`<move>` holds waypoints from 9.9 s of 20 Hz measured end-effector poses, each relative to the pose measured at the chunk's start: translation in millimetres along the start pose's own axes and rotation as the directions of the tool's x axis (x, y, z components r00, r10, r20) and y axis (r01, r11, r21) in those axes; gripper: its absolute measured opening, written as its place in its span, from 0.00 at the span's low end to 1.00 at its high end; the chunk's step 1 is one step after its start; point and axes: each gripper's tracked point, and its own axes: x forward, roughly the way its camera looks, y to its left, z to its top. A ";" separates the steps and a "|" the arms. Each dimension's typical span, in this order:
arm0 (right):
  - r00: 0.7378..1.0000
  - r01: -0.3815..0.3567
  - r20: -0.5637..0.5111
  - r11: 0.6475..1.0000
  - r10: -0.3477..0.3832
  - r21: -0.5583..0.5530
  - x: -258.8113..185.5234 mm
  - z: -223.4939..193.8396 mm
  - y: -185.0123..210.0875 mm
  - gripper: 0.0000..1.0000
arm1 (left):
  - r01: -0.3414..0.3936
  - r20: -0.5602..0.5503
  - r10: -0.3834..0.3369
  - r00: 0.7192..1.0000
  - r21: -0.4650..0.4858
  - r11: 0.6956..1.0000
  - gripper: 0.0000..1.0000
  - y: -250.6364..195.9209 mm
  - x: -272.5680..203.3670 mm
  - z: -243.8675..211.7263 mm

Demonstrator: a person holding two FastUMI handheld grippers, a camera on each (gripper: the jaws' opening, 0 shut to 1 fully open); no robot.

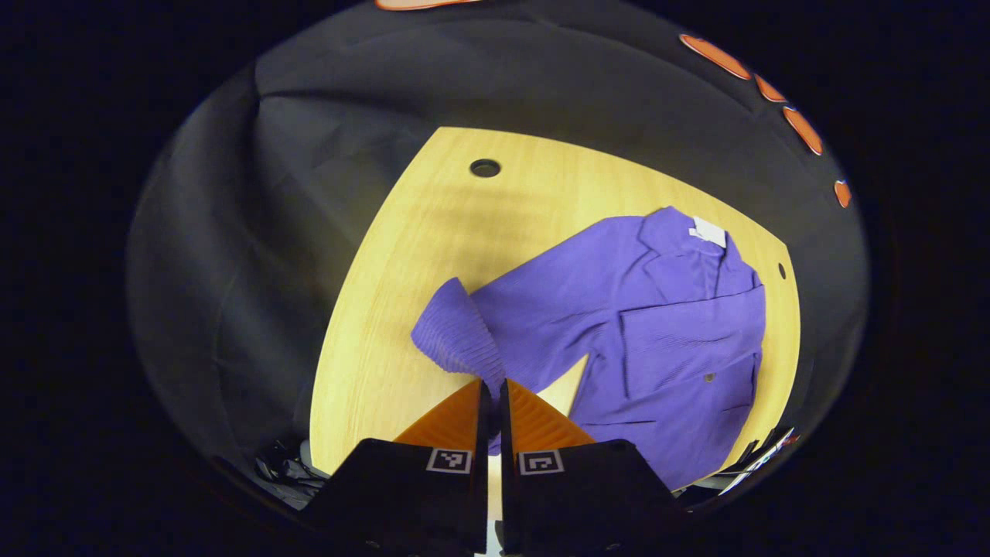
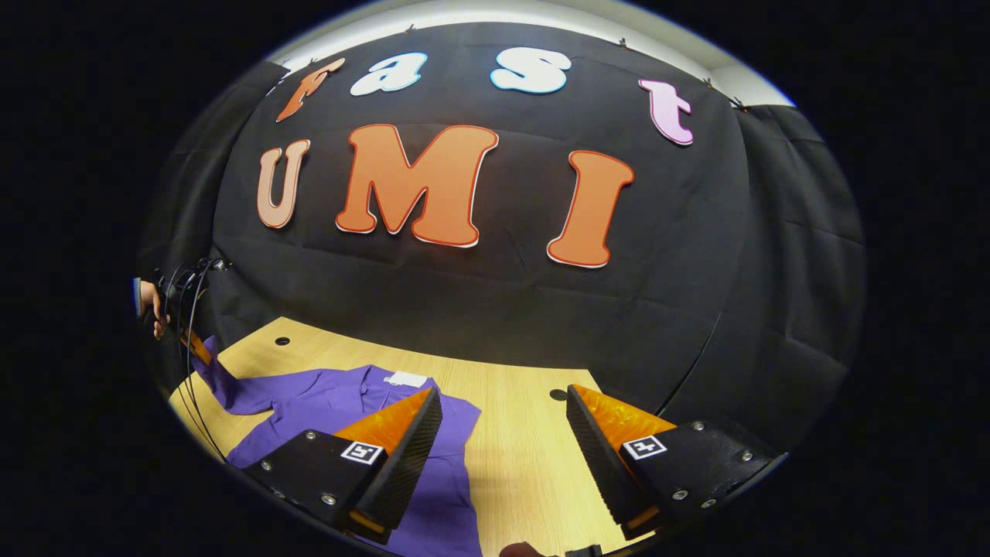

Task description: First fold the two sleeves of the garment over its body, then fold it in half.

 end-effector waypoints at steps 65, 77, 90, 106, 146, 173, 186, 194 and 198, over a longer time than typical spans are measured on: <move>0.977 -0.118 0.185 0.992 0.108 0.044 1.6 17.6 11.9 0.96 | -0.128 0.983 -0.091 0.159 0.111 0.986 0.96 -165.9 -334.9 24.9; 0.942 -0.114 -0.317 0.993 0.112 0.013 -14.1 -155.0 17.1 0.97 | -0.138 0.696 -0.040 0.717 0.197 0.971 0.96 -97.5 -146.7 -103.2; 0.714 -0.139 -0.677 0.984 0.177 0.111 -62.7 -315.6 37.3 0.97 | -0.066 0.214 0.015 0.977 0.231 0.971 0.98 -57.1 -11.5 -232.7; 0.499 -0.153 -0.837 0.974 0.223 0.168 -95.4 -372.6 56.3 0.96 | 0.026 -0.182 -0.001 0.983 0.137 0.990 0.99 -29.8 35.2 -316.4; 0.436 -0.050 -0.885 0.987 0.162 0.156 -99.3 -355.2 60.8 0.65 | 0.285 -0.139 -0.253 0.957 0.304 0.909 0.13 -89.8 -9.9 -148.0; 0.548 0.018 -0.795 0.946 0.261 0.324 -45.5 -272.3 89.7 0.03 | 0.307 -0.140 -0.277 0.951 0.281 0.909 0.13 -88.8 -18.6 -132.8; 0.658 -0.013 -0.701 0.935 0.276 0.356 13.6 -161.0 101.5 0.03 | 0.344 -0.083 -0.338 0.938 0.357 0.868 0.13 -98.0 -35.6 -33.1; 0.670 -0.126 -0.653 0.921 0.353 0.368 93.4 -127.0 85.5 0.03 | 0.229 0.026 -0.253 0.967 0.346 0.910 0.13 -122.2 -37.4 49.7; 0.677 -0.165 -0.630 0.913 0.379 0.372 136.2 -112.9 82.4 0.03 | 0.153 0.076 -0.192 0.978 0.363 0.919 0.13 -130.7 -25.4 83.8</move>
